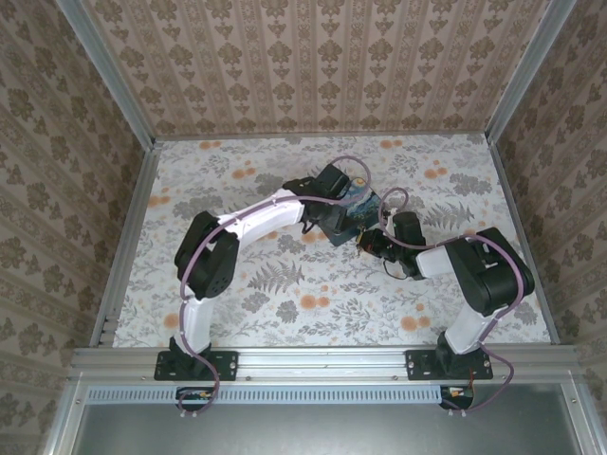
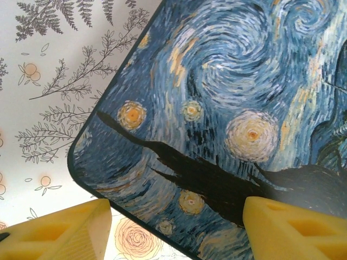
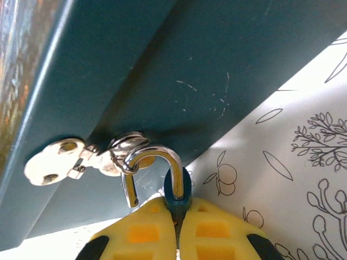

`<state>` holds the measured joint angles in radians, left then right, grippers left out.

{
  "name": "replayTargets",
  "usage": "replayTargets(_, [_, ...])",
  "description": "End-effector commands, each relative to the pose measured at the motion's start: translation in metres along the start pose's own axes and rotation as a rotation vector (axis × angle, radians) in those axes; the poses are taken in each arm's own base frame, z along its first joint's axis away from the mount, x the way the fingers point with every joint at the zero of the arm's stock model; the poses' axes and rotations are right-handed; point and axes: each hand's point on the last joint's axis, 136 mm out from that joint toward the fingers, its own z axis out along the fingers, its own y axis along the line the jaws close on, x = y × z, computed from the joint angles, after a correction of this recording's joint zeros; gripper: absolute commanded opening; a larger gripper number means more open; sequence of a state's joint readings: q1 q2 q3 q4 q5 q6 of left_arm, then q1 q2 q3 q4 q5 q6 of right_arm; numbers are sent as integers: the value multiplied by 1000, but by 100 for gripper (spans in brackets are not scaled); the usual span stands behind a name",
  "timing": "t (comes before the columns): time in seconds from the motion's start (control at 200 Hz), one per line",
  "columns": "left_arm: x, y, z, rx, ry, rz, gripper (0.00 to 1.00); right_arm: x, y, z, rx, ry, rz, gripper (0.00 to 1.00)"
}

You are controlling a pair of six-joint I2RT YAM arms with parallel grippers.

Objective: Unlock the padlock with the key

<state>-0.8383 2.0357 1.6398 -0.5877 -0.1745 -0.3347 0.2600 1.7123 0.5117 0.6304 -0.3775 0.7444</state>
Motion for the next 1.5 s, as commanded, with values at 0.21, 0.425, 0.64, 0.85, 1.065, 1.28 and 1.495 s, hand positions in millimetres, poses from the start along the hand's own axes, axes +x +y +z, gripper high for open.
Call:
replayTargets(0.21, [33, 4, 22, -76, 117, 100, 67, 10, -25, 2, 31, 29, 83, 0])
replayTargets(0.425, [42, 2, 31, -68, 152, 120, 64, 1, -31, 1, 20, 26, 98, 0])
replayTargets(0.64, [51, -2, 39, -56, 180, 139, 61, -13, -28, 2, -18, 23, 114, 0])
replayTargets(0.85, [55, -7, 43, -46, 192, 152, 59, -23, -20, 5, -85, 26, 136, 0])
replayTargets(1.065, [62, -11, 47, -38, 208, 164, 57, -35, -17, 6, -143, 15, 186, 0])
replayTargets(1.28, [65, -12, 49, -33, 218, 168, 56, -46, -13, 8, -172, 4, 216, 0])
replayTargets(1.495, [67, -14, 50, -25, 224, 174, 54, -51, -20, 8, -115, 4, 219, 0])
